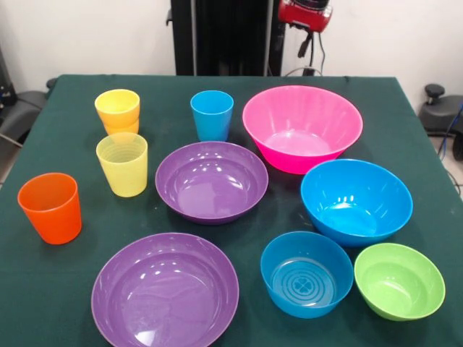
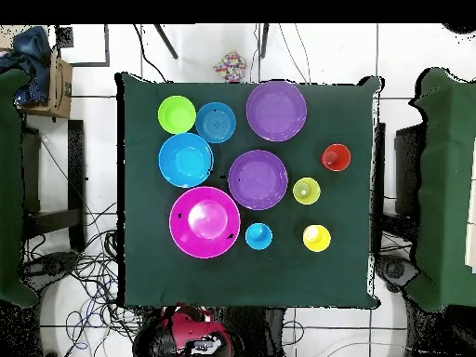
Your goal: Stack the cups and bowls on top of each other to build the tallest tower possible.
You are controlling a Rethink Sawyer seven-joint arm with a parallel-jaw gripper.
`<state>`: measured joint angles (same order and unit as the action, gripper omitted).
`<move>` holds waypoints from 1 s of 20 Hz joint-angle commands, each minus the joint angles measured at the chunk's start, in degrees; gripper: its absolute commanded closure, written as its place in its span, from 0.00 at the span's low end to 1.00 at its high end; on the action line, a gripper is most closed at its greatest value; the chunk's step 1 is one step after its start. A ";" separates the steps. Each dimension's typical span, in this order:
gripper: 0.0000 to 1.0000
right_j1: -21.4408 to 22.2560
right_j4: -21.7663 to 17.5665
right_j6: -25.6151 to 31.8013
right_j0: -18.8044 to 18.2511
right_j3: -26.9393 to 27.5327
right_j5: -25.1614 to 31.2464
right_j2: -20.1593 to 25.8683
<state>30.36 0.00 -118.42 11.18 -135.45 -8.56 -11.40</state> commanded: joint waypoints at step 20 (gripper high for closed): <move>0.00 4.30 -10.55 -1.65 -8.08 4.75 6.46 3.07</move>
<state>35.95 -8.37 -118.42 3.97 -136.06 -7.36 -12.16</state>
